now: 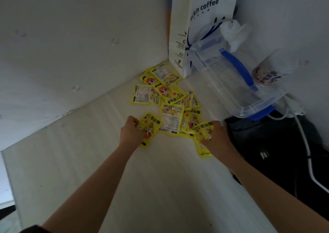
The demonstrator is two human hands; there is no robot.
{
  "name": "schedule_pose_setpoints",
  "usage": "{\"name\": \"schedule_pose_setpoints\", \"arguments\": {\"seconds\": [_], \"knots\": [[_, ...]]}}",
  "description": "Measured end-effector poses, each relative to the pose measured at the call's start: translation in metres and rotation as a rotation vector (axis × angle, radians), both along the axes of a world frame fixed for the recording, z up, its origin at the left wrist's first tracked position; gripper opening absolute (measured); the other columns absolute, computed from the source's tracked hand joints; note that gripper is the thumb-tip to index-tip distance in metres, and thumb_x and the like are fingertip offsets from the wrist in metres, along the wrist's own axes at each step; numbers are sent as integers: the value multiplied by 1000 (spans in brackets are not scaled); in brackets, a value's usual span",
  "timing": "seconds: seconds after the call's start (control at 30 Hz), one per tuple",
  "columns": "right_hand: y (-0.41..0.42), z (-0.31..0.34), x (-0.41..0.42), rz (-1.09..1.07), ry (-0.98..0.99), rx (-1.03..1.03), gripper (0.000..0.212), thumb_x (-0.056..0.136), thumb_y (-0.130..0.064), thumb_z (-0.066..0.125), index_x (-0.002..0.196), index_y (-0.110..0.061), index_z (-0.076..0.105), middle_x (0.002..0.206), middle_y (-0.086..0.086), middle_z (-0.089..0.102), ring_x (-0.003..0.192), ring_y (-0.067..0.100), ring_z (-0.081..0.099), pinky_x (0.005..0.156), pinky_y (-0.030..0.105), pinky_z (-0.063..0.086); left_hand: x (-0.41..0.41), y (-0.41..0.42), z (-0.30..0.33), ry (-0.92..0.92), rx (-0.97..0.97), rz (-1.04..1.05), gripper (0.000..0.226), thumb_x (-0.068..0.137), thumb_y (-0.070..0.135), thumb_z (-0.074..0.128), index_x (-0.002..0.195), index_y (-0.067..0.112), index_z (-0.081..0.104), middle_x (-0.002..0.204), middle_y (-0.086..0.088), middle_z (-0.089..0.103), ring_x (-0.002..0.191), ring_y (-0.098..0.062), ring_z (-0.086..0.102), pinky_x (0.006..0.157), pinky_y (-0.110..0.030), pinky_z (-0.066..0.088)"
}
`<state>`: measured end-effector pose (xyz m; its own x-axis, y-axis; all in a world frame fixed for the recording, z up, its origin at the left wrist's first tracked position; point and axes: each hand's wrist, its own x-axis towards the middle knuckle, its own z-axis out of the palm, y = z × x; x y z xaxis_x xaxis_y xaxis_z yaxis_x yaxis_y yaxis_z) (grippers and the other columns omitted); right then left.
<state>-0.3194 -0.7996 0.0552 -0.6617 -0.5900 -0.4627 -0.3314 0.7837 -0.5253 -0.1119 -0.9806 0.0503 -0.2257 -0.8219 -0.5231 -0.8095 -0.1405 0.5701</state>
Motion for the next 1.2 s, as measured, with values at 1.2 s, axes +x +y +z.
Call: {"name": "schedule_pose_setpoints", "arguments": {"seconds": [1.2], "knots": [[-68,-7,5,-409,-98,-22,62,80,-33,72,127,-4,42,127,18,41,114,35,48,79,35,45,-84,33,-4,21,-56,-42,47,77,15,74,121,8,55,129,-11,42,115,-32,47,97,-37,40]]}}
